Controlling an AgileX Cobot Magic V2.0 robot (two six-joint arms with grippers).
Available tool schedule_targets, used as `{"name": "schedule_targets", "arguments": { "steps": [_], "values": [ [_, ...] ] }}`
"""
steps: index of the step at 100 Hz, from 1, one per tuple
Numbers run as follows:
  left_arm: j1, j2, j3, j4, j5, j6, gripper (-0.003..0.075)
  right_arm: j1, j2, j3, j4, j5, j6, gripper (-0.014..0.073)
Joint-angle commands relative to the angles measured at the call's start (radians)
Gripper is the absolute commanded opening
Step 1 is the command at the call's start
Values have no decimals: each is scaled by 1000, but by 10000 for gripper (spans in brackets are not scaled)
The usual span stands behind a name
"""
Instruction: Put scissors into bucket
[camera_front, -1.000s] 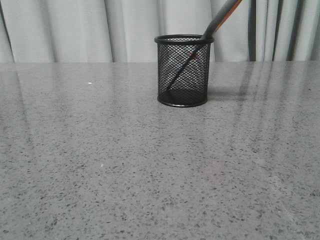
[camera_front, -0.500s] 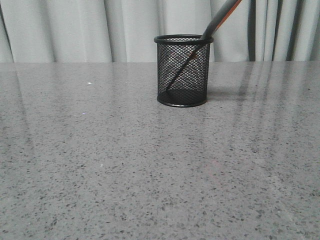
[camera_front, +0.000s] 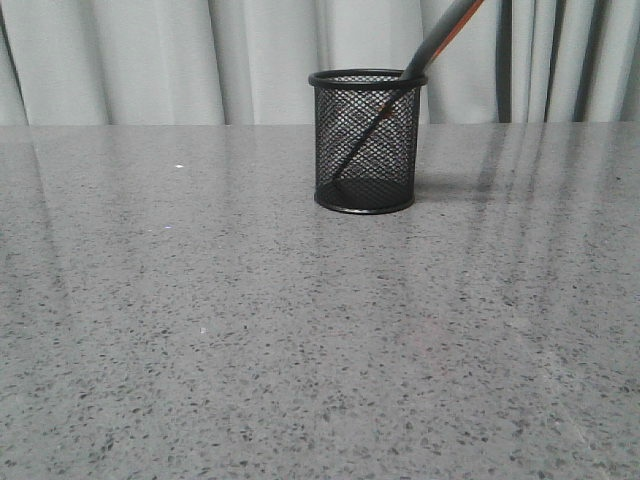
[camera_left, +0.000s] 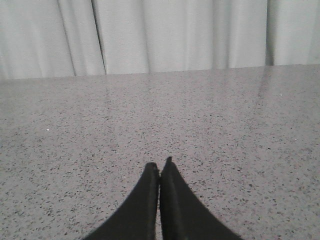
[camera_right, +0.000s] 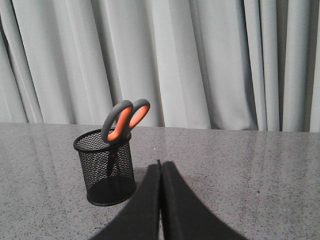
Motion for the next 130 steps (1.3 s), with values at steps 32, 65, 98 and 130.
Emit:
{"name": "schedule_targets", "arguments": {
  "steps": [32,65,98,130],
  "values": [
    [1,-26,26,-6,-77,-10,-21,-6,7,-26,-1,-78,-2,-65],
    [1,-26,26,-6,-77,-10,-21,-6,7,-26,-1,-78,-2,-65],
    [1,-26,26,-6,-77,-10,-21,-6,7,3,-81,-90,14,-65],
    [1,-26,26,-6,-77,-10,-21,-185,-8,128,-248,-85,170,-65]
  ]
}}
